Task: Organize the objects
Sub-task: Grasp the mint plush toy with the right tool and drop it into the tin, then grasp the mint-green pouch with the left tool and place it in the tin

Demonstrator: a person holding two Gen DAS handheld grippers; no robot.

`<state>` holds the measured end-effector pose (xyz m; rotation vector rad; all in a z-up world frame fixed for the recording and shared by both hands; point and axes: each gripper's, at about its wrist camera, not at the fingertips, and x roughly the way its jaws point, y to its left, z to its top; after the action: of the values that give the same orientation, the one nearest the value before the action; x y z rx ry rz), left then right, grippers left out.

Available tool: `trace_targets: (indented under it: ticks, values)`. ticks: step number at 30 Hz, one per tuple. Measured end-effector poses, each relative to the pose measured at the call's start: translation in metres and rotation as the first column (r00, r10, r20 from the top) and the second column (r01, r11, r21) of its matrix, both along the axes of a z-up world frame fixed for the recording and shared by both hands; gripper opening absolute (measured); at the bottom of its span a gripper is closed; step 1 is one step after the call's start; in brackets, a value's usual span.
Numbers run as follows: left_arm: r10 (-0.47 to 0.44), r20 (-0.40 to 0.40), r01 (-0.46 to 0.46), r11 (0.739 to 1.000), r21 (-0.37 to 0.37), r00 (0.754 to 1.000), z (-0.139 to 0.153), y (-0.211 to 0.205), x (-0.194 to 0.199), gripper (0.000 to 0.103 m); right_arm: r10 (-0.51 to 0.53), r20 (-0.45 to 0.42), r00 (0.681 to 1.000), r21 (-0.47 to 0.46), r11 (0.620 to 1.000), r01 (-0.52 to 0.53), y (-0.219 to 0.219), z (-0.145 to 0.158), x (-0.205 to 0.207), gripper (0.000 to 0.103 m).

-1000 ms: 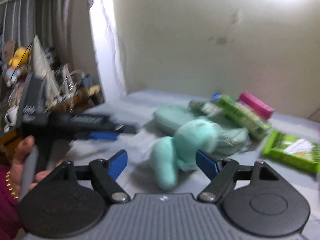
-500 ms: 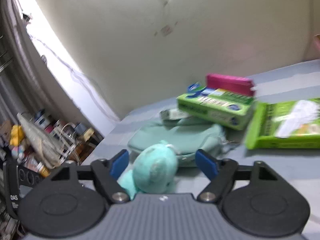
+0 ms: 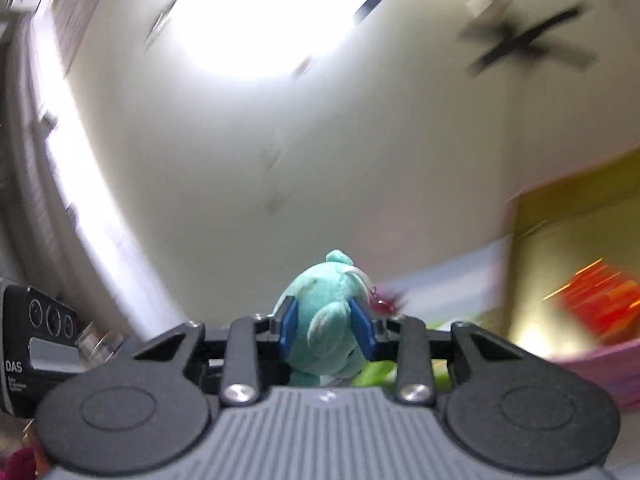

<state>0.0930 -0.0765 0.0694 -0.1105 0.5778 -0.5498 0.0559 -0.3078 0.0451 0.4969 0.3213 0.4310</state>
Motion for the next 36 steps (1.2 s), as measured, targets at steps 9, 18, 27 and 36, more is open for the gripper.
trace_targets:
  ticks: [9, 18, 27, 36]
  values:
    - [-0.243, -0.028, 0.245, 0.966, 0.079, 0.970, -0.016, -0.180, 0.034, 0.044, -0.326, -0.050, 0.944, 0.055, 0.943, 0.329, -0.154, -0.026, -0.004, 0.030]
    - [-0.237, -0.040, 0.240, 0.949, 0.203, 0.971, -0.043, -0.243, 0.042, 0.047, -0.429, -0.033, 0.903, 0.010, 0.903, 0.430, -0.202, -0.052, 0.002, 0.037]
    - [-0.168, 0.014, 0.157, 0.944, 0.291, 0.986, -0.045, -0.243, 0.042, 0.067, -0.529, 0.123, 0.840, -0.072, 0.839, 0.539, -0.183, -0.045, -0.020, 0.080]
    - [-0.131, 0.056, 0.108, 0.947, 0.302, 0.990, -0.029, -0.220, 0.031, 0.067, -0.528, 0.116, 0.841, -0.075, 0.840, 0.537, -0.159, -0.034, -0.031, 0.079]
